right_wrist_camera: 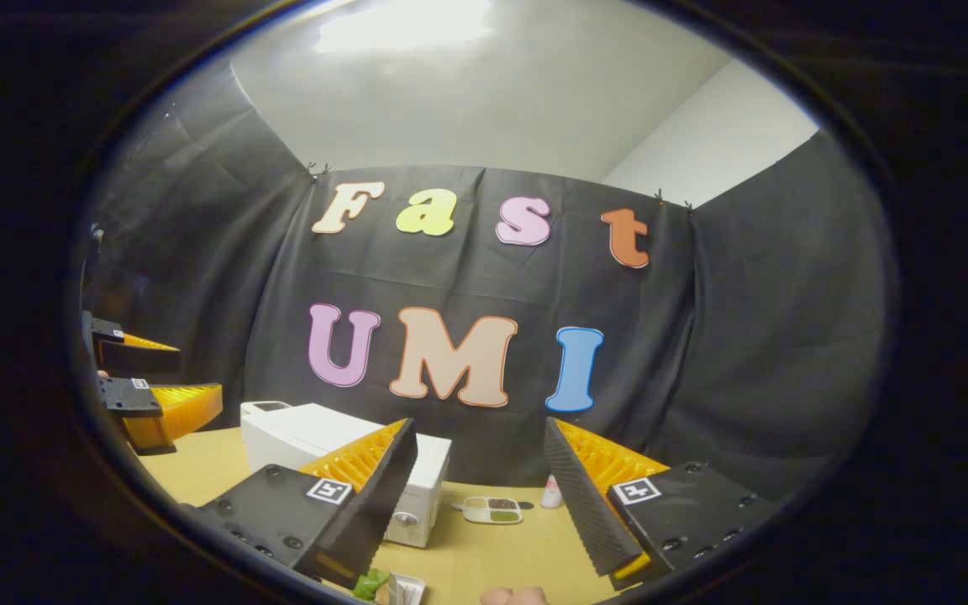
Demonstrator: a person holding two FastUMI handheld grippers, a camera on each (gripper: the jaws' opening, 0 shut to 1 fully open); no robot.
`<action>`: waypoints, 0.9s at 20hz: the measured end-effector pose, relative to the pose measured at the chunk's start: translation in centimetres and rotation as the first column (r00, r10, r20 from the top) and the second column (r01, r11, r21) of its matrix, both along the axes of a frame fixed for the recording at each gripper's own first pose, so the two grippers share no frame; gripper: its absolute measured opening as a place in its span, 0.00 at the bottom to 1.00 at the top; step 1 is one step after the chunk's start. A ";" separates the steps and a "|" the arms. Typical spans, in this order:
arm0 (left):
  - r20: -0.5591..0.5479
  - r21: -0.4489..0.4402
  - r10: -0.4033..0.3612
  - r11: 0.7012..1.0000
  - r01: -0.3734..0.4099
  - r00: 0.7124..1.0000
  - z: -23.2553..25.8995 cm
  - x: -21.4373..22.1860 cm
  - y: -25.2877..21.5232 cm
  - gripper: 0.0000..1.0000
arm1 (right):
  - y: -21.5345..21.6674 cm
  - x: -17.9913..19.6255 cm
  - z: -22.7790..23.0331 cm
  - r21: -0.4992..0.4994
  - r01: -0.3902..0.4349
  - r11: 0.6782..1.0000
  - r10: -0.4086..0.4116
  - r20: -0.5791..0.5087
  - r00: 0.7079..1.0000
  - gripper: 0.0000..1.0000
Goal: Open the microwave oven with the left hand, put the food in, and close the microwave oven.
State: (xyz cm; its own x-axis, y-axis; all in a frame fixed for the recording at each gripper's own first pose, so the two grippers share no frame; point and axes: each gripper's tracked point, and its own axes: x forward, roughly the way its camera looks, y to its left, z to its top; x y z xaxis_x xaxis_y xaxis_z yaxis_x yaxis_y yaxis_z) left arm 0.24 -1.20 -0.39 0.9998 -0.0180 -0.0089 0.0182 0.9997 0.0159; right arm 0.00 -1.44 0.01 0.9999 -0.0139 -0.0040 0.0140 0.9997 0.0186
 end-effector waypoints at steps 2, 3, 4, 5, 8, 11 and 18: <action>-0.002 0.003 -0.001 1.000 0.001 1.000 -0.1 0.0 -0.1 1.00 | 0.1 0.0 -0.2 -0.008 -0.003 1.000 0.003 0.003 1.000 0.96; -0.002 0.004 -0.003 1.000 0.003 1.000 -0.1 -0.1 -0.1 0.97 | 0.1 -0.1 -0.4 -0.015 -0.004 1.000 0.004 -0.002 1.000 0.96; -0.003 0.005 -0.004 1.000 0.005 1.000 -0.2 0.0 -0.1 0.97 | 0.1 -0.1 -0.7 -0.019 -0.006 1.000 0.006 -0.005 1.000 0.96; -0.003 0.007 -0.004 1.000 0.004 1.000 -0.2 -0.1 -0.2 0.97 | 0.3 -0.1 -0.6 -0.021 -0.009 1.000 0.008 -0.005 1.000 0.97; -0.007 0.006 -0.005 1.000 0.005 1.000 -0.3 0.0 -0.2 0.97 | 0.4 -0.2 -0.6 -0.021 -0.010 1.000 0.010 -0.002 1.000 0.97; -0.009 0.010 -0.004 1.000 0.004 1.000 -0.4 0.0 -0.3 0.97 | 0.4 -0.2 -0.7 -0.018 -0.011 1.000 0.011 -0.006 1.000 0.97; -0.019 0.013 -0.005 1.000 0.005 1.000 -0.8 0.0 -0.4 0.98 | -0.1 -0.1 -0.9 -0.003 -0.005 1.000 0.005 -0.012 1.000 0.97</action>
